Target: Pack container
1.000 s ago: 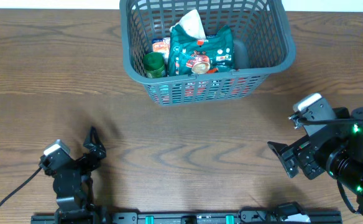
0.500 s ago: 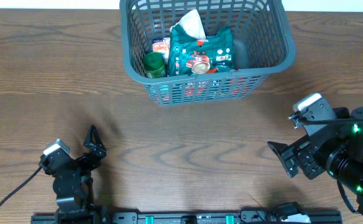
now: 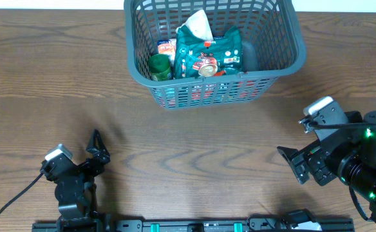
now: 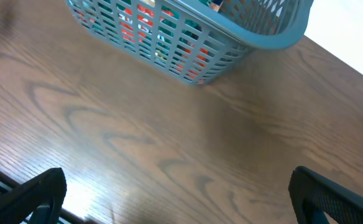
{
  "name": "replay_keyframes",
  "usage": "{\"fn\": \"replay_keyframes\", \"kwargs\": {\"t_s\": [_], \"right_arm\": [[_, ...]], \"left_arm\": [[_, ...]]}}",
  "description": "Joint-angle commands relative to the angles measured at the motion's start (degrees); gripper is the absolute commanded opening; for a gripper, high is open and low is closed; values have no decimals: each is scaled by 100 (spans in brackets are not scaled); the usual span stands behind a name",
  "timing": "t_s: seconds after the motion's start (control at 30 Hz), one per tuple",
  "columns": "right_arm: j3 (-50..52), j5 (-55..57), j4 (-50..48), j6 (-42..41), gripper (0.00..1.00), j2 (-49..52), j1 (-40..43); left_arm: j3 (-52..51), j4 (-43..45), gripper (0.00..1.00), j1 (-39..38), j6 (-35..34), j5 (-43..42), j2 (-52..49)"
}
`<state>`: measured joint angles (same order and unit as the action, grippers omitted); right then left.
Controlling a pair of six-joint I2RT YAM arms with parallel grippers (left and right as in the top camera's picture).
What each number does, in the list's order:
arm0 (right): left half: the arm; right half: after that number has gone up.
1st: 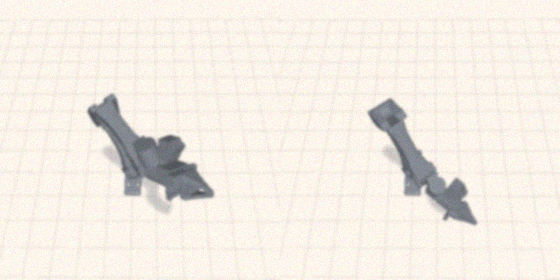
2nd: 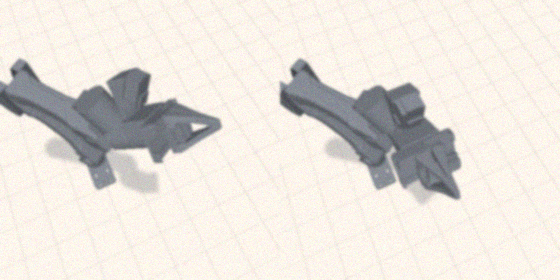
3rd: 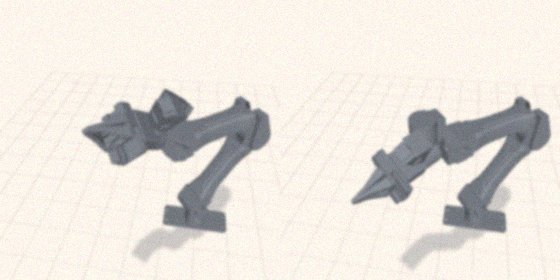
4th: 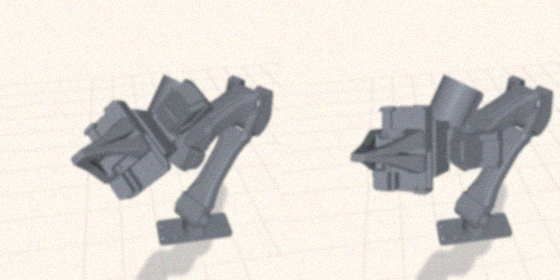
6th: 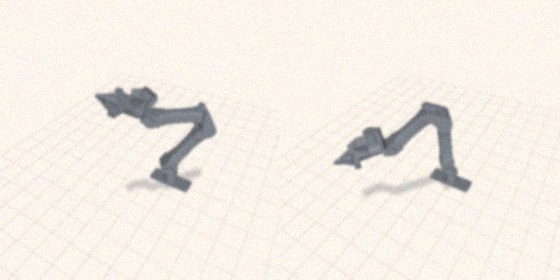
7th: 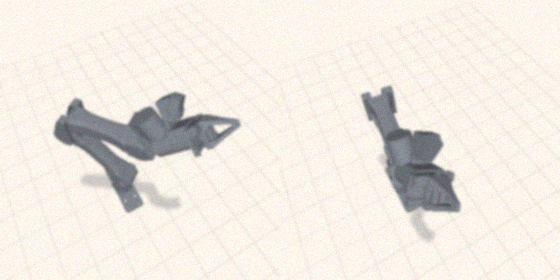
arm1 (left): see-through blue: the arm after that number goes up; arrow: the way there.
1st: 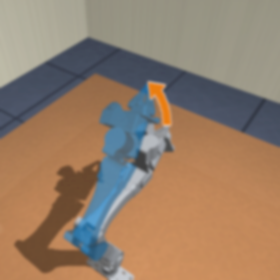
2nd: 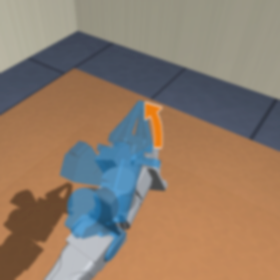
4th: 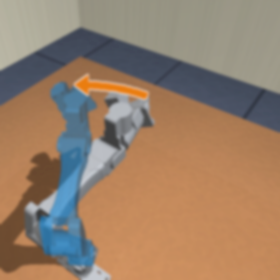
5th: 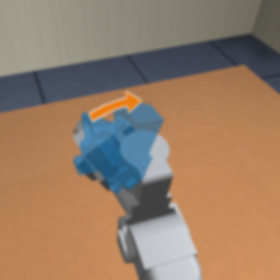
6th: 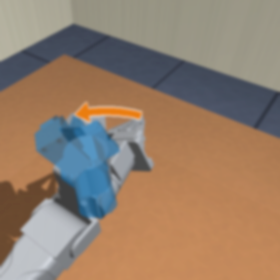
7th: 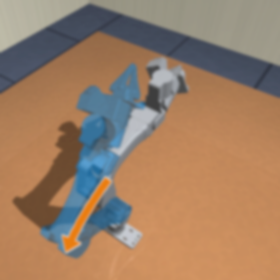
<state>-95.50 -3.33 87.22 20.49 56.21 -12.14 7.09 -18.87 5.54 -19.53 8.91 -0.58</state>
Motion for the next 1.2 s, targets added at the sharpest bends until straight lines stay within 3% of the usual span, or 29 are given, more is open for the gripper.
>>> {"fn": "replay_keyframes", "kwargs": {"t_s": [0.0,0.5,0.67,0.83,0.97,1.17], "right_arm": [[-7,11,4,-74,99,-7,-15],[-7,33,15,-66,99,-9,-17],[372,-483,-623,-98,99,-424,-26],[2476,-1342,-2623,-229,99,-1510,-26],[4437,-1449,-4190,-826,99,-2387,-26],[6625,-1381,-5692,-1425,99,-3423,-28]], "left_arm": [[-133,-4,99,28,-31,-76,35],[-133,-4,99,28,-31,-76,35],[-133,-4,99,28,-31,-76,35],[-133,-4,99,28,-31,-76,35],[-133,-4,99,28,-28,-76,35],[-133,-4,99,28,-31,-76,35]]}}
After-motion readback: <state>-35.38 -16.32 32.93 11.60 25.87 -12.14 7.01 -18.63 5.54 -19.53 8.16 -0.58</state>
